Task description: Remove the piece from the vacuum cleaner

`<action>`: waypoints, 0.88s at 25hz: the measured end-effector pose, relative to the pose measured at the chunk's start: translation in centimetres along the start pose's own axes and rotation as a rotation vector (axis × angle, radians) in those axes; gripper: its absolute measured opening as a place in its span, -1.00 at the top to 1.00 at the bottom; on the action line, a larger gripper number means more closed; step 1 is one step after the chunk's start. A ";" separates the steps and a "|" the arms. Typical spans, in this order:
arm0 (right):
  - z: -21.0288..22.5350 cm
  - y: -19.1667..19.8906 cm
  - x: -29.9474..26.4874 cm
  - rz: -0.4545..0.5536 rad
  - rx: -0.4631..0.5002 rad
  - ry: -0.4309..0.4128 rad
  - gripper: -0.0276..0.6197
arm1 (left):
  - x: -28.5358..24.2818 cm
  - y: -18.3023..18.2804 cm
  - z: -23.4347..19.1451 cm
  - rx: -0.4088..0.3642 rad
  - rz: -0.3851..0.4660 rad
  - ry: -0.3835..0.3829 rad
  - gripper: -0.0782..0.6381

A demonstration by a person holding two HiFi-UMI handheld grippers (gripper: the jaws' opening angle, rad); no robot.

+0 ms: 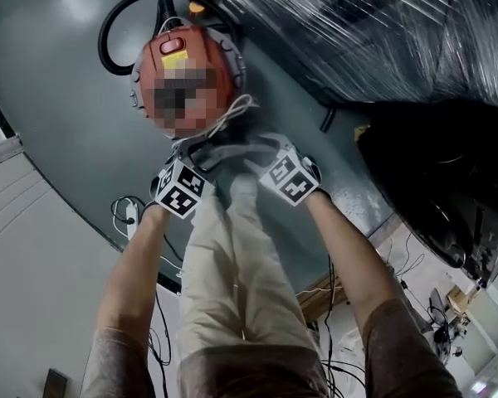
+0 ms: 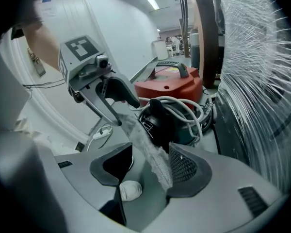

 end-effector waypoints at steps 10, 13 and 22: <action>0.5 -0.2 -1.9 -0.060 0.122 -0.030 0.27 | -2.0 1.4 -0.1 -0.055 -0.079 0.024 0.23; 0.9 -0.3 -2.1 -0.066 0.139 -0.040 0.37 | -2.2 1.7 -0.3 -0.036 -0.079 0.019 0.32; 0.8 0.0 -3.1 -0.117 0.238 -0.100 0.60 | -2.6 1.8 -0.7 -0.022 -0.076 0.011 0.49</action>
Point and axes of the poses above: the fingertips, and each gripper's own axes: x backward along the fingers, z to its right, y out of its underside, the point moved 6 cm from there along x, backward along the fingers, and after that the axes turned 1 degree about -y, right-handed, at the moved point
